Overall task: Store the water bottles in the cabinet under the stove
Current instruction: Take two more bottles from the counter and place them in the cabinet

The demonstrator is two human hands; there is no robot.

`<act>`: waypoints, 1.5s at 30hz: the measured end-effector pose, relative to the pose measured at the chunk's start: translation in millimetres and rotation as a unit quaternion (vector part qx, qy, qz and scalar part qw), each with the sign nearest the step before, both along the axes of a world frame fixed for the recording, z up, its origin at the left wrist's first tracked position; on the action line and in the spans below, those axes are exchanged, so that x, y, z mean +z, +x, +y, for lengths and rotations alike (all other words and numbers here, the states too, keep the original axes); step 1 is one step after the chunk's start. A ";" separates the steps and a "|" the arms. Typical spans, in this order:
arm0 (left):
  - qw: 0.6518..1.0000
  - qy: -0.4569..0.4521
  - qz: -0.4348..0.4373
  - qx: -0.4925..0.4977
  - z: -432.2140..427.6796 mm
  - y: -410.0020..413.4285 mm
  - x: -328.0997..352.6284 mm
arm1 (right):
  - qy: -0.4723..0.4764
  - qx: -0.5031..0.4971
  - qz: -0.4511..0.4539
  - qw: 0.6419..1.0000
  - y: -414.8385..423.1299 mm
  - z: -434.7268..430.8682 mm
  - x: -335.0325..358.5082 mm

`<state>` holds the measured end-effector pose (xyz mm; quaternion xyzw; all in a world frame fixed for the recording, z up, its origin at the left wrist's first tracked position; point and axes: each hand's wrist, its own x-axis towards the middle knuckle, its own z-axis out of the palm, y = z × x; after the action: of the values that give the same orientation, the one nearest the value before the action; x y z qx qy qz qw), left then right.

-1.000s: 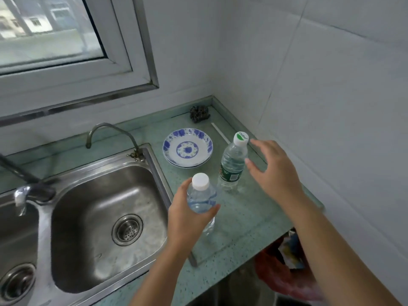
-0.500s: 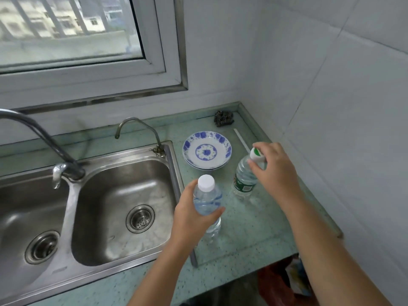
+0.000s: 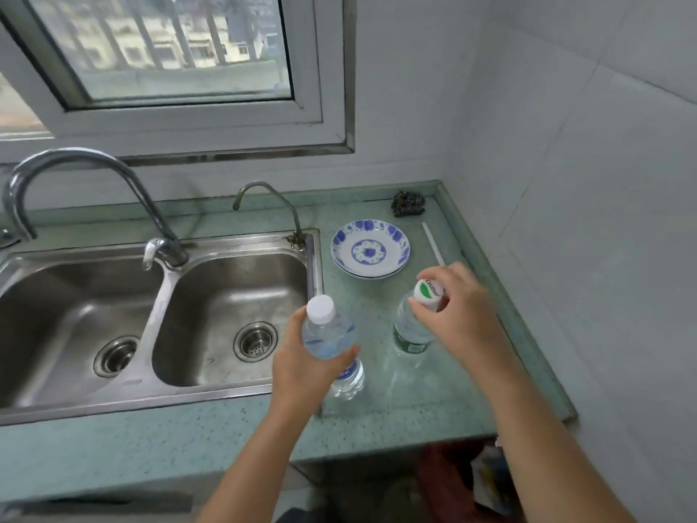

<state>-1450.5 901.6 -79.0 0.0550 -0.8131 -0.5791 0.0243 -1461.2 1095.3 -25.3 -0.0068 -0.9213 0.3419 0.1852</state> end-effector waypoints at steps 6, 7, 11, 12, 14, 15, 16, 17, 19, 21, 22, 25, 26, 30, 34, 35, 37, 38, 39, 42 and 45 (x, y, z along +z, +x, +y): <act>0.996 -0.022 0.011 0.080 -37.0 56.3 12.1 | -0.016 0.144 -0.056 0.988 22.9 -42.4 8.4; 0.995 -0.026 0.007 0.101 -45.0 66.5 12.7 | -0.013 0.170 -0.060 0.984 29.2 -52.0 6.9; 0.983 -0.034 0.000 0.182 -78.9 109.8 18.4 | -0.006 0.274 -0.060 0.960 51.6 -93.0 5.2; 0.979 -0.039 0.001 0.199 -86.8 121.2 20.5 | -0.008 0.297 -0.058 0.953 55.9 -103.7 6.6; 0.972 -0.047 0.003 0.231 -102.2 145.3 23.7 | -0.012 0.337 -0.051 0.940 63.3 -125.6 8.9; 0.968 -0.049 0.003 0.246 -109.5 157.6 25.2 | -0.011 0.356 -0.046 0.933 67.5 -136.6 9.7; 0.964 -0.052 0.002 0.260 -116.9 169.8 26.3 | -0.009 0.374 -0.040 0.926 72.7 -147.7 10.6; 0.960 -0.054 0.004 0.276 -124.8 182.2 27.3 | -0.008 0.392 -0.034 0.919 78.4 -159.1 10.9; 0.951 -0.053 0.006 0.305 -141.5 207.0 28.1 | -0.013 0.424 -0.021 0.905 92.1 -180.7 9.8; 0.942 -0.040 0.007 0.332 -159.2 234.0 27.4 | -0.014 0.448 -0.019 0.894 108.8 -204.3 8.3; 0.938 -0.034 0.008 0.345 -168.7 248.9 25.6 | -0.012 0.458 -0.023 0.889 118.7 -216.3 7.8; 0.922 -0.029 0.018 0.385 -199.2 300.5 19.9 | -0.007 0.491 -0.034 0.870 156.6 -253.4 4.3; 0.916 -0.024 0.018 0.399 -209.7 319.7 17.8 | -0.002 0.504 -0.039 0.863 172.5 -266.2 3.3; 0.891 -0.006 0.008 0.455 -249.8 404.6 8.4 | 0.000 0.537 -0.073 0.840 242.5 -320.0 -4.2; 0.849 0.020 -0.011 0.527 -284.4 501.4 -0.8 | -0.010 0.567 -0.103 0.817 317.7 -375.7 -19.1; 0.837 0.024 -0.017 0.546 -291.8 525.8 -4.3 | -0.016 0.575 -0.113 0.810 337.0 -389.9 -22.8; 0.811 0.017 -0.031 0.584 -304.0 572.5 -9.5 | -0.023 0.597 -0.131 0.791 375.3 -418.2 -27.7; 0.796 0.013 -0.036 0.604 -308.9 593.6 -11.0 | -0.021 0.613 -0.137 0.778 393.3 -432.6 -28.8; 0.780 0.010 -0.037 0.625 -313.2 613.0 -12.0 | -0.020 0.629 -0.141 0.764 409.8 -446.3 -29.5; 0.739 -0.006 -0.045 0.672 -324.2 660.8 -13.5 | -0.025 0.670 -0.152 0.726 452.2 -485.1 -30.2; 0.700 -0.009 -0.056 0.712 -336.3 698.6 -17.6 | -0.022 0.710 -0.152 0.687 488.9 -525.3 -30.5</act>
<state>-751.9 565.3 -96.6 0.6493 -0.5368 -0.3776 0.3843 -972.3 570.1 -55.8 0.5935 -0.6584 0.3857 -0.2560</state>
